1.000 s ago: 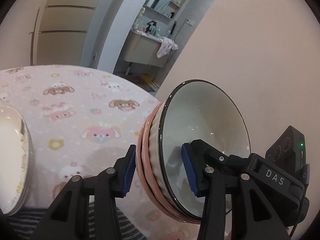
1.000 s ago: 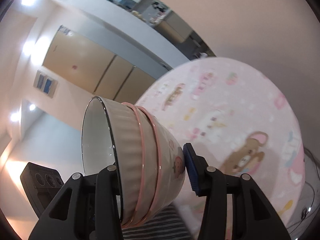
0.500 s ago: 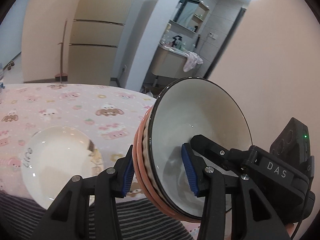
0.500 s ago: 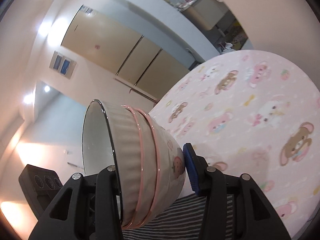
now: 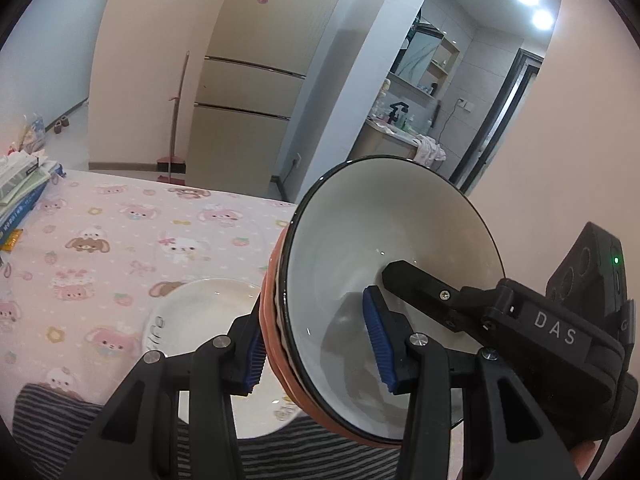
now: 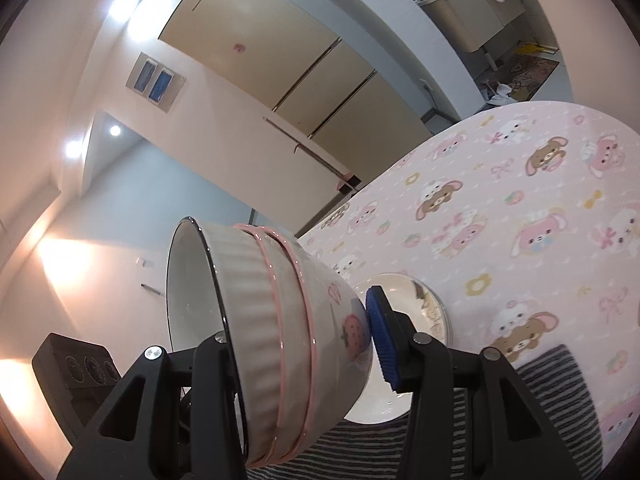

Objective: Organize plates and bowls
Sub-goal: 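Lower the nested bowls onto the 'Life' plate stack with both grippers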

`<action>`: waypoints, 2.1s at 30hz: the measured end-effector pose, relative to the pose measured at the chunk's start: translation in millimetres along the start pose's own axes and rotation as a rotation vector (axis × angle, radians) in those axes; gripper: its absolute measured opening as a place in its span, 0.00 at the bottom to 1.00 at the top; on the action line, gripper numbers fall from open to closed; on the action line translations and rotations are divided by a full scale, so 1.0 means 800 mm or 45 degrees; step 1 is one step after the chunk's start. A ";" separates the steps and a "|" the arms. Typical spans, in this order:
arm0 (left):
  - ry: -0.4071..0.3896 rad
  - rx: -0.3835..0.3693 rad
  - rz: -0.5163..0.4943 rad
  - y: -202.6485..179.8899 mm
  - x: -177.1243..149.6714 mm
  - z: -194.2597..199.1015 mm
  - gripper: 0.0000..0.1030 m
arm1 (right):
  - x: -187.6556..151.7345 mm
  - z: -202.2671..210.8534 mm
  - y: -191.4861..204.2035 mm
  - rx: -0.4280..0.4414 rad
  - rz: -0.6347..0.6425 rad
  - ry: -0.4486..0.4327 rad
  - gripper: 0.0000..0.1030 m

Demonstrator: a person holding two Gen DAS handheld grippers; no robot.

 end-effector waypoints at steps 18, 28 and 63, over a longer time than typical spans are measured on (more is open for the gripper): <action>0.136 0.023 0.133 0.111 -0.038 -0.081 0.46 | -0.042 -0.130 -0.025 -0.082 0.024 0.229 0.43; 0.208 0.068 0.137 0.130 -0.057 -0.120 0.46 | -0.056 -0.165 -0.056 -0.094 -0.011 0.328 0.44; 0.297 0.108 0.158 0.154 -0.076 -0.160 0.46 | -0.070 -0.203 -0.080 -0.230 0.042 0.415 0.46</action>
Point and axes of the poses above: each gripper's, at about its wrist camera, not at the fingertips, and z roughly against the way its jaws point, y to its left, x to its top, the point moved 10 cm from there along -z, roughly the way its jaws point, and after that the axes turned 11 degrees about y, right-handed, at the moved point
